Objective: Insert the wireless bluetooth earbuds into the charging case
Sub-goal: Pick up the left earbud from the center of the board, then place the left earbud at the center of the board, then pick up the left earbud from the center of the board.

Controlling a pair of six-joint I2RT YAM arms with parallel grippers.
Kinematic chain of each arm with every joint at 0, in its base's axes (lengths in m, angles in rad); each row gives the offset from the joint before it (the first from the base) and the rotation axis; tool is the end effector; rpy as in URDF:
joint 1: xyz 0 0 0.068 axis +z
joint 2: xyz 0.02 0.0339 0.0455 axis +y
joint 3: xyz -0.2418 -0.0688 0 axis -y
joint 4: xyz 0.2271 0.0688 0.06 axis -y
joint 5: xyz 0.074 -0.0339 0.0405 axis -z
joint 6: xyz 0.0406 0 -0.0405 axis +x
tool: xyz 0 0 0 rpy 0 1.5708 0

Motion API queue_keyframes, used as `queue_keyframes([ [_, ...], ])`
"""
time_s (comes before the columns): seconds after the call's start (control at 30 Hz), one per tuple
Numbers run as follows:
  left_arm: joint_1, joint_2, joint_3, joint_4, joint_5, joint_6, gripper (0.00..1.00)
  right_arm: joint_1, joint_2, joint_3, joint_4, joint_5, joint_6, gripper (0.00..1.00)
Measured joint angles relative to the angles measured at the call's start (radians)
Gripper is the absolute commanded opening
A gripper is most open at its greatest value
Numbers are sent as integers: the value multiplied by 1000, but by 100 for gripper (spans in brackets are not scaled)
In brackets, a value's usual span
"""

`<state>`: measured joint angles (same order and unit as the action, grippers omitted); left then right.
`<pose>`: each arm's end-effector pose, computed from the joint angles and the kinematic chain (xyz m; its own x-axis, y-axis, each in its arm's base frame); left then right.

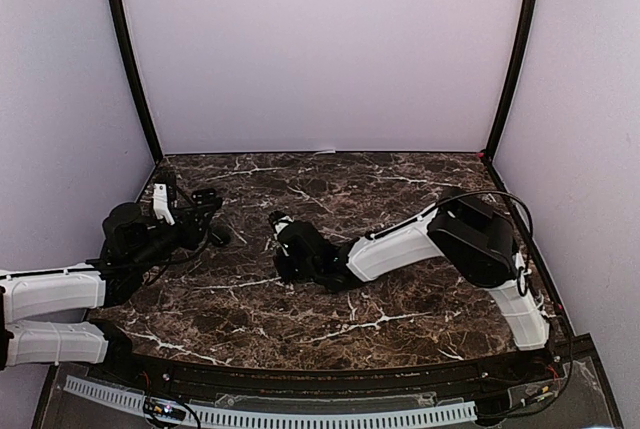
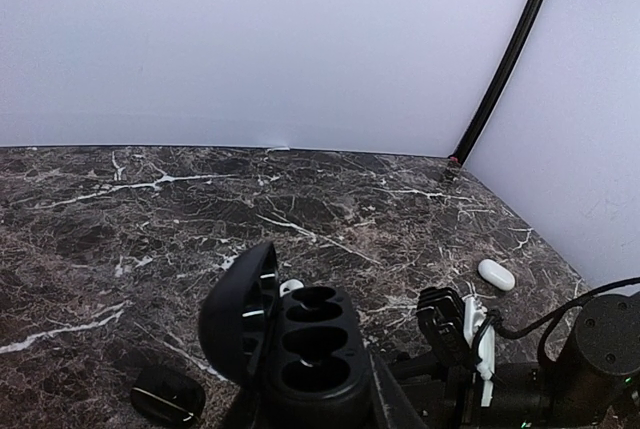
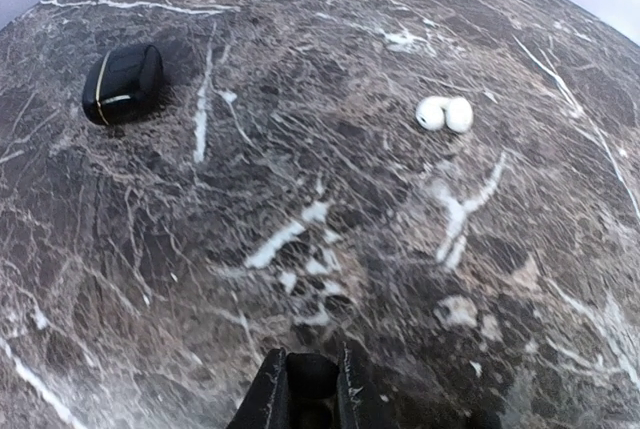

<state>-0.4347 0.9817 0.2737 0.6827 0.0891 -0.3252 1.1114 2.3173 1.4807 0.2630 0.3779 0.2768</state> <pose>0.1904 -0.0924 0.2095 -0.1815 -0.2666 -0.9466 0.4666 0.8240 -0.3215 0.2239 0.4189 0.1020 -0.4216 -0.2793 -0.8627 -0.6034 0.7966 0.0369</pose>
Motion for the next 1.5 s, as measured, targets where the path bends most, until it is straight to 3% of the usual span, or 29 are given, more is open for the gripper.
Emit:
queue_keyframes([
  [0.5,0,4,-5,16,27,0,20,-20,-303,-397,-77,95,71,11],
  [0.7,0,54,-29,100,126,11,18,-20,-442,-537,-100,94,76,12],
  [0.87,0,159,-34,183,242,7,17,-22,-542,-613,-118,77,71,22],
  [1.1,-4,274,-34,286,368,-6,17,-29,-590,-651,-141,14,47,33],
  [1.5,-23,295,-34,343,415,1,17,-62,-546,-586,-118,-79,-6,37],
])
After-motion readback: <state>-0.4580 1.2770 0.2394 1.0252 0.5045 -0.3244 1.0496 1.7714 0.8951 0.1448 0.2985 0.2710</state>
